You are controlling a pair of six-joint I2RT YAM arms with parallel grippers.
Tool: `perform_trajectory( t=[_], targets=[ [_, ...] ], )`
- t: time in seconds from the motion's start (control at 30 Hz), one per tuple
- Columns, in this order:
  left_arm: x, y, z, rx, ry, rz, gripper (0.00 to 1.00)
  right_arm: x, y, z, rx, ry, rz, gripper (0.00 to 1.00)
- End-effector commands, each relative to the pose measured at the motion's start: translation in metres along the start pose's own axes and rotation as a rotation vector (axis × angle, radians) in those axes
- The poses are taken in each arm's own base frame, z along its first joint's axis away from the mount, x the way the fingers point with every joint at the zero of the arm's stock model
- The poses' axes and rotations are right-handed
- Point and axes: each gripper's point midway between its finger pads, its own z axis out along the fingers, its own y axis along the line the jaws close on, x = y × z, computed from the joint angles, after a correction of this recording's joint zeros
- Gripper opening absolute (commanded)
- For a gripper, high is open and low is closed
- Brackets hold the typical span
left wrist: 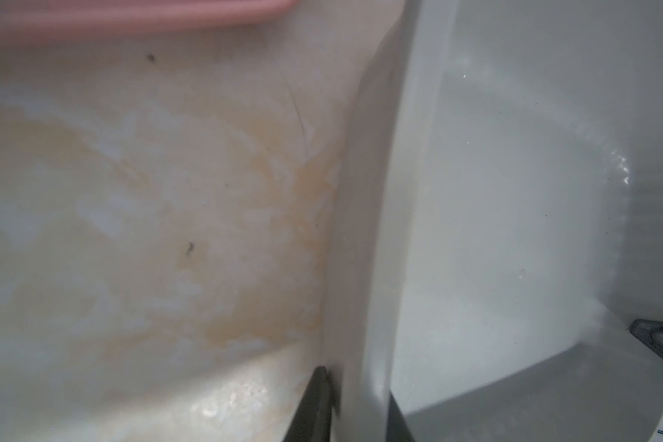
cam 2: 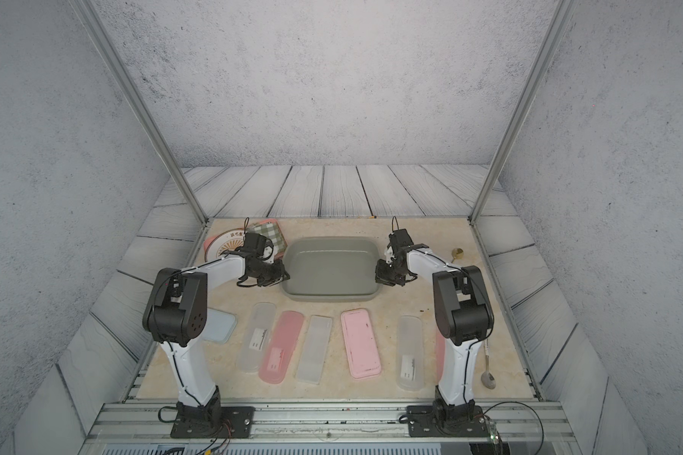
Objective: Put the pencil case into the storage box
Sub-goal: Move the storage box to the center of the board, then pick up the pencil case from the center of the board.
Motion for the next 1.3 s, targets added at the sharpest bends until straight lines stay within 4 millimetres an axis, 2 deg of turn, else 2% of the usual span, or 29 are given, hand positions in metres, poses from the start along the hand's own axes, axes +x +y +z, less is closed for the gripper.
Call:
perform_trajectory(
  t=[0.0,0.1,0.13,0.2,0.27,0.3,0.4,0.47,0.57,0.67,0.8,0.93,1.03,1.07,1.1,1.13,1.27],
  targets=[
    [0.005,0.017,-0.006,-0.042,0.001,-0.012,0.22,0.012,0.003,-0.017,-0.018,0.016,-0.016,0.09],
    [0.006,0.014,-0.012,-0.036,-0.007,-0.01,0.33,0.01,0.005,-0.023,-0.014,-0.004,-0.024,0.26],
    [0.002,0.01,-0.017,-0.024,-0.022,0.001,0.42,0.007,0.006,-0.029,-0.01,-0.017,-0.028,0.31],
    [-0.011,-0.004,-0.037,-0.012,-0.074,0.037,0.66,0.002,0.011,-0.042,-0.006,-0.05,-0.041,0.43],
    [-0.028,-0.017,-0.066,-0.025,-0.141,0.105,0.97,-0.005,0.019,-0.063,-0.008,-0.097,-0.056,0.57],
    [-0.032,-0.022,-0.079,-0.037,-0.163,0.137,1.0,-0.006,0.023,-0.074,-0.009,-0.12,-0.065,0.61],
    [-0.032,-0.028,-0.116,-0.089,-0.18,0.254,1.0,-0.004,0.032,-0.114,-0.006,-0.198,-0.088,0.72],
    [-0.023,-0.021,-0.136,-0.153,-0.179,0.284,1.0,0.008,0.034,-0.14,-0.006,-0.244,-0.091,0.74],
    [0.0,-0.015,-0.154,-0.149,-0.133,0.282,1.0,0.04,0.035,-0.169,-0.046,-0.294,-0.074,0.75],
    [0.023,-0.012,-0.167,-0.139,-0.066,0.257,1.0,0.078,0.029,-0.182,-0.094,-0.315,-0.021,0.76],
    [0.047,-0.009,-0.175,-0.144,-0.002,0.232,1.0,0.13,0.008,-0.181,-0.085,-0.276,0.065,0.76],
    [0.062,0.002,-0.175,-0.206,0.041,0.249,1.0,0.175,-0.022,-0.18,0.073,-0.221,0.094,0.78],
    [0.066,0.012,-0.173,-0.267,0.033,0.229,1.0,0.196,-0.054,-0.178,0.218,-0.2,0.178,0.84],
    [0.067,0.013,-0.173,-0.268,0.029,0.227,1.0,0.203,-0.071,-0.177,0.296,-0.19,0.221,0.94],
    [0.066,0.013,-0.173,-0.268,0.019,0.237,1.0,0.209,-0.084,-0.175,0.362,-0.178,0.258,0.99],
    [0.065,0.013,-0.173,-0.268,0.003,0.251,1.0,0.214,-0.094,-0.173,0.413,-0.168,0.292,0.99],
    [0.071,0.004,-0.17,-0.193,-0.029,0.31,1.0,0.213,-0.088,-0.144,0.351,-0.117,0.314,0.99]
  ],
)
